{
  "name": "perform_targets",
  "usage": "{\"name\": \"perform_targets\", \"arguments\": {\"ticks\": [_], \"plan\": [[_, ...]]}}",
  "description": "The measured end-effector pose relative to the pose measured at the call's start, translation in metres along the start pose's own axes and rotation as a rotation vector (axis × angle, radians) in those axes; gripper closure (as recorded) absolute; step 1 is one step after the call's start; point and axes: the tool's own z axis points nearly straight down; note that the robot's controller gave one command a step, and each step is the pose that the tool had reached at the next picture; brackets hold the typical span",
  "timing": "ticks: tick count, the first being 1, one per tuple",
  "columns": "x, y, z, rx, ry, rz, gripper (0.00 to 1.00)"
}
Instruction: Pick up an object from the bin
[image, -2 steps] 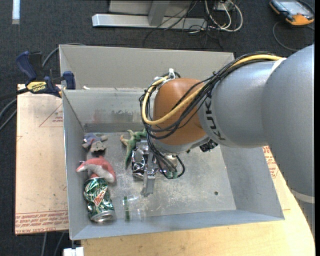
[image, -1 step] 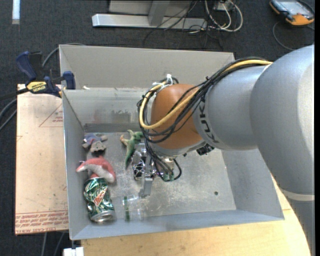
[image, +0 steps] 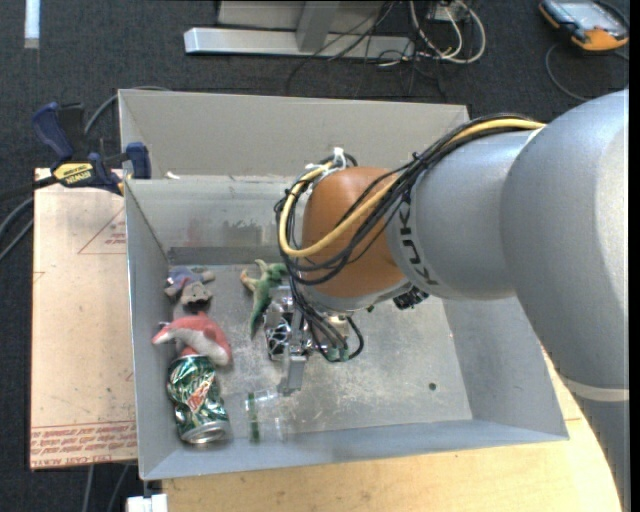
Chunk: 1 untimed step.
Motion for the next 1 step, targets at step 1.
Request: {"name": "perform_targets", "arguments": {"ticks": [1], "plan": [[0.0026, 0.0254, -0.1059, 0.000, 0.000, -0.080, 0.00]]}}
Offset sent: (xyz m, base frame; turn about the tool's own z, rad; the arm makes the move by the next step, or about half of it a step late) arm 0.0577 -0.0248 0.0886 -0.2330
